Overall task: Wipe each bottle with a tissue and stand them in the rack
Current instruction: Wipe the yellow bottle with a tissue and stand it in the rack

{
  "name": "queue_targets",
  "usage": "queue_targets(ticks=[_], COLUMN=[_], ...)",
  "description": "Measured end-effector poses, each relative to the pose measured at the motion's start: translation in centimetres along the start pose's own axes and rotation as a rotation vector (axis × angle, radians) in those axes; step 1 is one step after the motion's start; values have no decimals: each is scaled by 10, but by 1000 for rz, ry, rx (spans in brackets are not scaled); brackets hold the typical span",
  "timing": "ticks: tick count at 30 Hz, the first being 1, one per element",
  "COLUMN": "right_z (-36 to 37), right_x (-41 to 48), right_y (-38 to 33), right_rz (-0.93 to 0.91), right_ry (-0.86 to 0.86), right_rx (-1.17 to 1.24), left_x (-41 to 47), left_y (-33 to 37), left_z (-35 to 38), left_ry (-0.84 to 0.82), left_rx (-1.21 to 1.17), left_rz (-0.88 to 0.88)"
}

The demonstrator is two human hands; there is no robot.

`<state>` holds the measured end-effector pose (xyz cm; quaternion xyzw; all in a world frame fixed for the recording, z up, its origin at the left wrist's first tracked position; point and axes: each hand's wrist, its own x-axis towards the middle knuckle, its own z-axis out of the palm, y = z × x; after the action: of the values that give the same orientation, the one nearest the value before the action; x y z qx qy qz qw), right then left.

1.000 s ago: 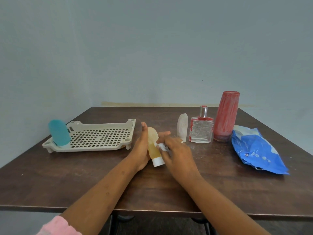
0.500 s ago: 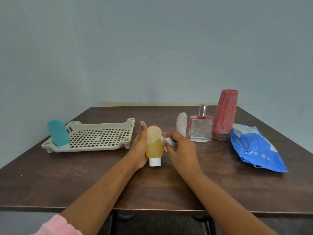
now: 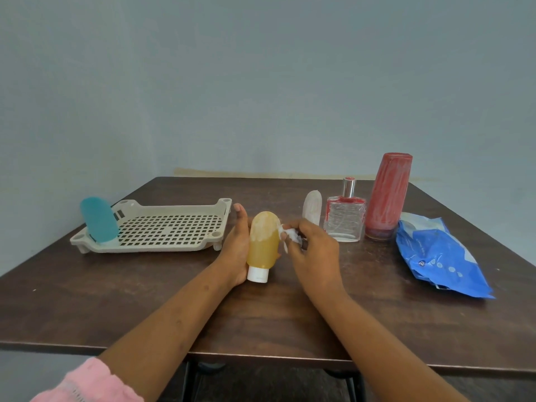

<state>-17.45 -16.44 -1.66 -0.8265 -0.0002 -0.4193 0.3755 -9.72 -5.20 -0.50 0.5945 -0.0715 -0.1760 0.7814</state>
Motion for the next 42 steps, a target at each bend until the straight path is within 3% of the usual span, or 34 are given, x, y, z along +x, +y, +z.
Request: queue_targets(ticks=[3,7,11,23,26,39,42], right_z=[2,1,3,0,2,1,1], right_x=[-4,1,-3,-2,-8,0,-7], right_y=[-4,4,-1,-4,-9,-4,-11], right_rz=[-82,2,-71,-29,-106,54,-7], right_ry=[-28,32,-1,18,-37,-16,-79], right_rx=[20,26,18,50,43,103,123], left_x=[1,1,0,0,-2,3,4], left_y=[-1,-1,0,-1,-2,-7,-7], left_z=[-1,0,0,1,3,1,0], left_ry=[6,12,-4,45,81,-110,-110], left_rx=[2,2,-19,16,35,91,91], left_rz=[23,10,14,45,90,167,170])
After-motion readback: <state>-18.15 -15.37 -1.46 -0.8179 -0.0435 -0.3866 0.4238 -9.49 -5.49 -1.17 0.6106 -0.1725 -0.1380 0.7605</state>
